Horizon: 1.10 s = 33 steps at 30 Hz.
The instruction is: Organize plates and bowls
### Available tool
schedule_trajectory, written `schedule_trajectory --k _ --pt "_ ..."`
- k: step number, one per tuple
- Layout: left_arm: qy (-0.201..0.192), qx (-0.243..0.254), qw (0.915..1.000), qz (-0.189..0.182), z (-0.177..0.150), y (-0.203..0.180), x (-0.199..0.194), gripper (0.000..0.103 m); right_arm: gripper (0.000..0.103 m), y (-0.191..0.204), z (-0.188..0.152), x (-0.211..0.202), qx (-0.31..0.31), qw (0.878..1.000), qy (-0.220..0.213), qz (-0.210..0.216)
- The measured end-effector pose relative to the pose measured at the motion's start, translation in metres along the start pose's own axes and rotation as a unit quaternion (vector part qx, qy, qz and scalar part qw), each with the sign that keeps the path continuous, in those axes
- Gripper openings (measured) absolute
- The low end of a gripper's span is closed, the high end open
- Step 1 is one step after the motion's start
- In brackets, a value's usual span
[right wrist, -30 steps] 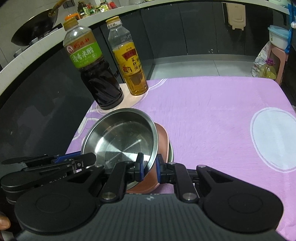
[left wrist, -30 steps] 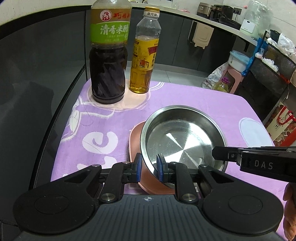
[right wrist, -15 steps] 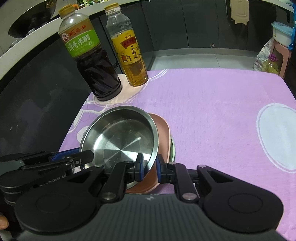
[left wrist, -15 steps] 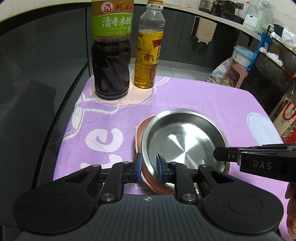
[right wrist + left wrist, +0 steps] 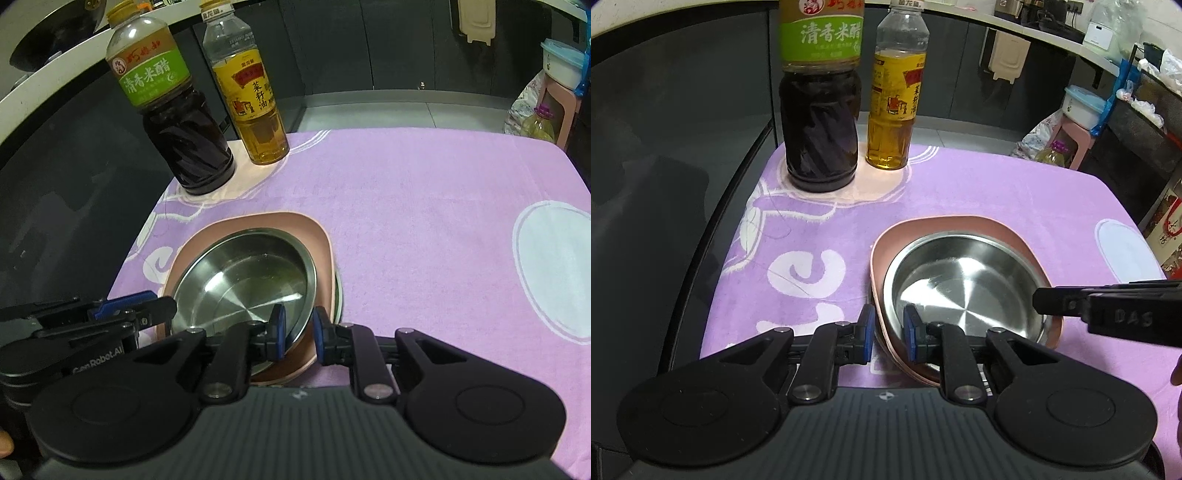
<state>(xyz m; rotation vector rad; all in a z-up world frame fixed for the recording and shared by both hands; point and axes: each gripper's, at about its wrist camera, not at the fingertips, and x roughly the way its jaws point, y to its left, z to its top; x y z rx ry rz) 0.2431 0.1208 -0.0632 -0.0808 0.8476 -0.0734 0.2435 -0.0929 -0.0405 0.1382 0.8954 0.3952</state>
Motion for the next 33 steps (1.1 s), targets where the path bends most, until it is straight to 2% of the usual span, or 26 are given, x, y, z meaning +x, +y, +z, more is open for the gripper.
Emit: schedule_trajectory --k 2,6,10,15,33 --pt "0.001 -0.006 1.0000 -0.001 0.001 0.002 -0.001 0.016 0.021 -0.003 0.001 -0.004 0.003 1.000 -0.003 0.003" --pt "-0.002 -0.035 0.9993 -0.015 0.002 0.009 -0.006 0.017 0.034 -0.014 0.002 -0.007 0.021 1.000 -0.011 -0.003" --pt "-0.002 -0.078 0.9963 -0.035 0.001 0.017 -0.006 0.023 0.035 -0.026 0.001 -0.004 0.048 0.999 0.007 0.011" --pt "0.011 -0.117 0.9919 -0.048 -0.001 0.025 0.000 0.024 0.035 -0.032 -0.001 0.001 0.072 0.997 0.025 0.026" --pt "0.029 -0.132 0.9896 -0.049 -0.001 0.027 0.020 0.025 0.039 -0.035 0.002 0.024 0.089 0.994 0.052 0.046"
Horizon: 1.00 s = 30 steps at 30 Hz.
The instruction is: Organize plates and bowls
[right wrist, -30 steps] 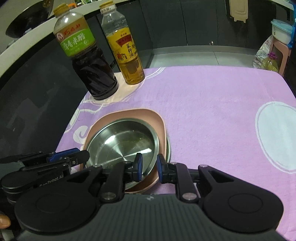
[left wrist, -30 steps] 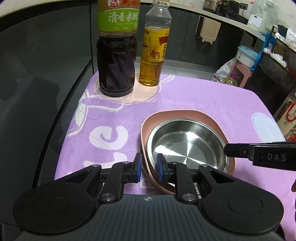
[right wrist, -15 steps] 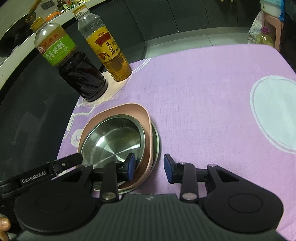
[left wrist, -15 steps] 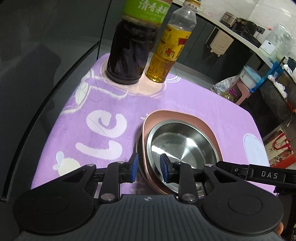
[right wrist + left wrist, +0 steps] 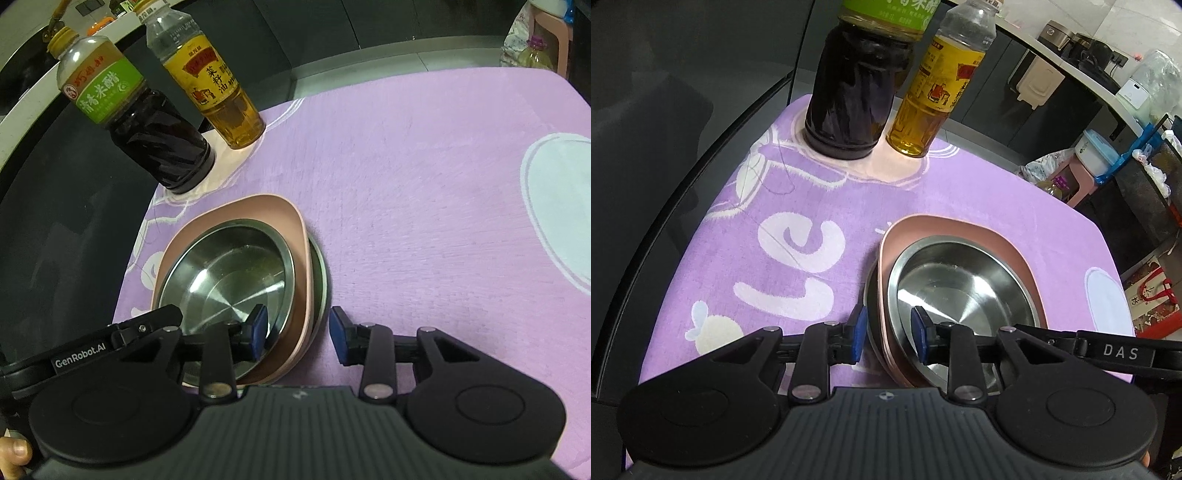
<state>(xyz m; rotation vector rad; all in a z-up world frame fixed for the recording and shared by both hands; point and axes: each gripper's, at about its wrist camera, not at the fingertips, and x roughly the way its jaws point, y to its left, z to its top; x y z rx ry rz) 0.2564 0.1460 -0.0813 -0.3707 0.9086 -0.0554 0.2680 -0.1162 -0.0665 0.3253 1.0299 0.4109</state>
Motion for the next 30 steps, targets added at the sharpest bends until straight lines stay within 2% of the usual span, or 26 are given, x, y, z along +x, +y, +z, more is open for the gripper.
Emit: schedule_trajectory --k 4,6,12,15,19,23,30 --pt "0.004 0.001 1.0000 0.006 0.002 0.001 0.004 0.026 0.039 -0.002 0.002 0.005 0.004 1.000 0.004 0.003" --pt "0.011 -0.003 0.9999 0.007 0.002 0.004 0.008 0.030 0.039 -0.002 0.003 0.006 0.003 1.000 0.002 0.006" --pt "0.001 -0.001 1.0000 -0.004 0.001 0.004 0.015 0.029 0.039 0.000 0.004 0.009 -0.015 1.000 -0.001 0.009" --pt "-0.004 0.018 0.9998 0.003 0.000 -0.002 0.016 0.026 0.039 0.004 0.003 0.009 -0.040 0.999 -0.008 0.002" --pt "-0.009 0.021 0.9996 0.018 -0.003 -0.007 0.015 0.025 0.038 0.020 -0.005 0.011 -0.112 0.993 -0.025 -0.034" --pt "-0.015 0.026 0.9994 0.018 -0.002 -0.011 0.007 0.025 0.037 0.020 -0.003 0.006 -0.111 0.992 -0.038 -0.039" --pt "-0.047 0.036 0.9981 0.018 0.000 -0.025 -0.023 0.025 0.037 0.023 -0.001 -0.022 -0.093 0.994 -0.046 -0.030"
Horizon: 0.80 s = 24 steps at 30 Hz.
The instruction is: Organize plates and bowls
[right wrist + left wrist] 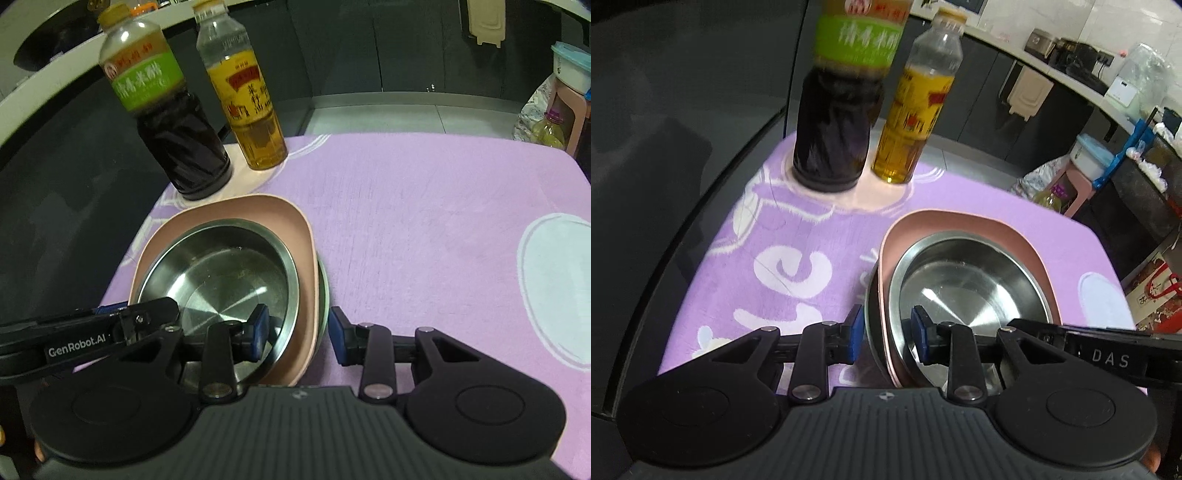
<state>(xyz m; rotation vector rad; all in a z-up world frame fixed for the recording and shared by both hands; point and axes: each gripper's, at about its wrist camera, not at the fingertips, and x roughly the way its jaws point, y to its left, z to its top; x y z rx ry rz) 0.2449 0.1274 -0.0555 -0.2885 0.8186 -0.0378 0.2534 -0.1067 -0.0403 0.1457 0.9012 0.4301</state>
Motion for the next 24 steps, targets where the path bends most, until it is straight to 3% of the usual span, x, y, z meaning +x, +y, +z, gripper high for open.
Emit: schedule_trajectory --k 11,24 --pt "-0.035 0.022 0.9991 -0.008 -0.017 -0.023 -0.070 0.025 0.037 0.014 -0.019 -0.070 -0.002 1.000 -0.023 0.006" --pt "-0.030 0.025 0.9987 -0.034 -0.074 -0.035 -0.129 0.025 0.037 0.019 -0.078 -0.134 -0.005 0.999 -0.041 0.007"
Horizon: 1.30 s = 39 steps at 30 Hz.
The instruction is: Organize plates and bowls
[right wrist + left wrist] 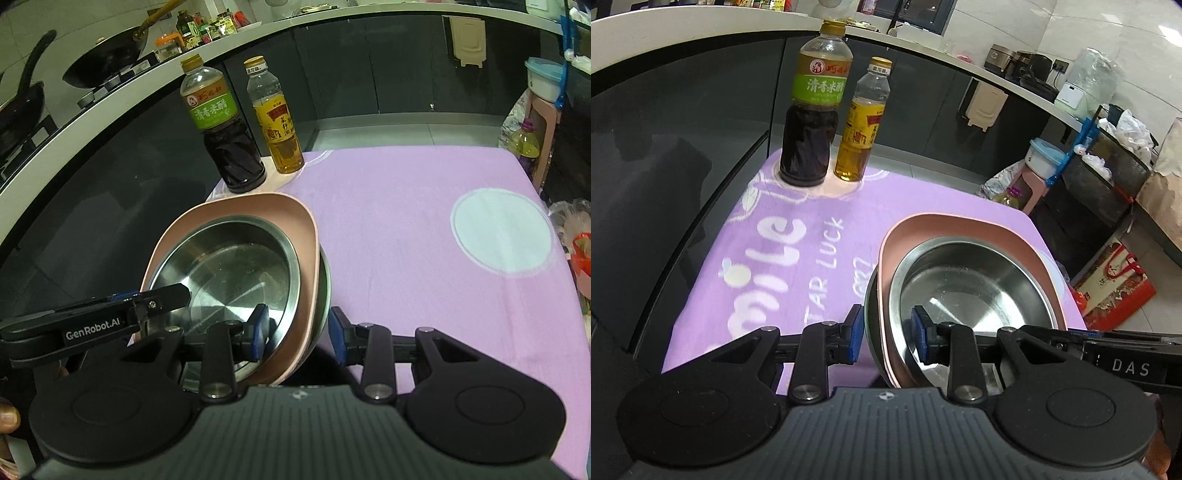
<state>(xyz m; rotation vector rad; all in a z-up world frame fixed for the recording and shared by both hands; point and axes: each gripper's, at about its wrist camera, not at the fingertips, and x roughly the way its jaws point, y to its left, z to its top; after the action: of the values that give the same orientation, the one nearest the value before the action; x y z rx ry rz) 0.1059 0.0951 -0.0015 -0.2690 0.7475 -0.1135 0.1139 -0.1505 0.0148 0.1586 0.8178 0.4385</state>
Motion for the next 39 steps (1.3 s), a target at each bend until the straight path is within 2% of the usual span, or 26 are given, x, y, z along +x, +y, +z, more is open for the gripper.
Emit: schedule_trajectory --k 8,17,34,39 --pt "0.020 0.012 0.9997 0.007 -0.034 -0.009 -0.017 0.025 0.037 -0.003 -0.034 -0.017 0.016 1.000 0.003 0.009" --pt "0.053 0.014 0.9985 0.004 -0.059 -0.012 -0.011 0.025 0.038 -0.014 -0.061 -0.017 0.040 0.999 0.007 0.002" --pt "0.069 0.024 0.9973 0.006 -0.066 -0.012 0.000 0.026 0.039 -0.021 -0.074 -0.003 0.049 0.998 0.028 -0.005" --pt "0.071 0.021 0.9973 0.001 -0.067 -0.009 -0.001 0.026 0.039 -0.021 -0.076 -0.004 0.048 0.999 0.022 -0.002"
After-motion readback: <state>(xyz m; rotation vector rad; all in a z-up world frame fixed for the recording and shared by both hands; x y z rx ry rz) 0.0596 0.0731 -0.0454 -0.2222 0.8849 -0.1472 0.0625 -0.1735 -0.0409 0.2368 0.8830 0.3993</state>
